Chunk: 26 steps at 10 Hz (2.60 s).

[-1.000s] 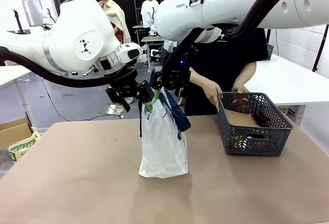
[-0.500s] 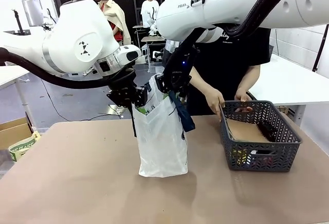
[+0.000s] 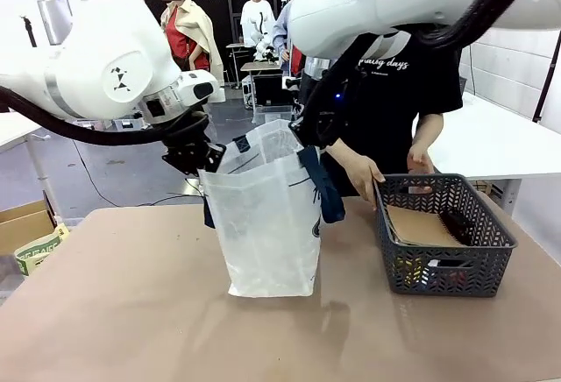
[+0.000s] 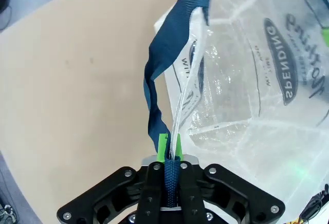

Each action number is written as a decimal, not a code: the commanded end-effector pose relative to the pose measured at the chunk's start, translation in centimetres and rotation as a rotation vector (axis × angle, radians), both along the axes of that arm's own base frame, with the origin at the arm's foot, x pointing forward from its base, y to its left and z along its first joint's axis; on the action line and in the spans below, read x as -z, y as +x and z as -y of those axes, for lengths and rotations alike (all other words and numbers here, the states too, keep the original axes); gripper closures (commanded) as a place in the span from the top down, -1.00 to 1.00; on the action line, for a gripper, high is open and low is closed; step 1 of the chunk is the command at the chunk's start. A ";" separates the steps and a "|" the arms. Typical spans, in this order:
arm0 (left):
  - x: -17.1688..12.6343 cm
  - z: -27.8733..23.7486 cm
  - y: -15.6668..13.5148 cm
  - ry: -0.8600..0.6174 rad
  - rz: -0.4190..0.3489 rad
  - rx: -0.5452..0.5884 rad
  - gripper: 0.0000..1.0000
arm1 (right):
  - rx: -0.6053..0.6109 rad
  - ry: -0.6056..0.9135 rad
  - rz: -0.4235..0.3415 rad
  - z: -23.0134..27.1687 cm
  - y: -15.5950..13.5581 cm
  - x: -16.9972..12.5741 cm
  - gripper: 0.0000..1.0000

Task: Transfer purchased items from the store into the shopping bag.
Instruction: Open the Reusable shopping bag in the center of the table, then move the Reusable shopping bag to the right side of the table.

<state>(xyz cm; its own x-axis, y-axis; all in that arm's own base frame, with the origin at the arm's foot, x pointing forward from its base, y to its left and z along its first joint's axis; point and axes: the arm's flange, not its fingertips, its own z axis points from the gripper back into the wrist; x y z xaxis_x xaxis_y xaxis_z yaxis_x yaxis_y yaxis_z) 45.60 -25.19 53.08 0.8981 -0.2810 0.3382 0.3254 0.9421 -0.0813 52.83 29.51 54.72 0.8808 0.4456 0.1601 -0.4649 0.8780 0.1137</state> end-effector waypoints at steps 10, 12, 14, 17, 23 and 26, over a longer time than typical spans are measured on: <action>3.3 1.0 1.5 0.169 -0.026 -0.024 -1.00 | 0.001 0.002 0.068 7.4 -3.1 2.9 -1.00; 2.6 0.3 -0.2 0.088 0.011 -0.014 -1.00 | 0.012 -0.015 0.084 5.4 -2.7 2.0 -1.00; 2.6 0.3 -0.2 0.088 0.011 -0.014 -1.00 | 0.012 -0.015 0.084 5.4 -2.7 2.0 -1.00; 2.6 0.3 -0.2 0.088 0.011 -0.014 -1.00 | 0.012 -0.015 0.084 5.4 -2.7 2.0 -1.00; 2.6 0.3 -0.2 0.088 0.011 -0.014 -1.00 | 0.012 -0.015 0.084 5.4 -2.7 2.0 -1.00; 2.6 0.3 -0.2 0.088 0.011 -0.014 -1.00 | 0.012 -0.015 0.084 5.4 -2.7 2.0 -1.00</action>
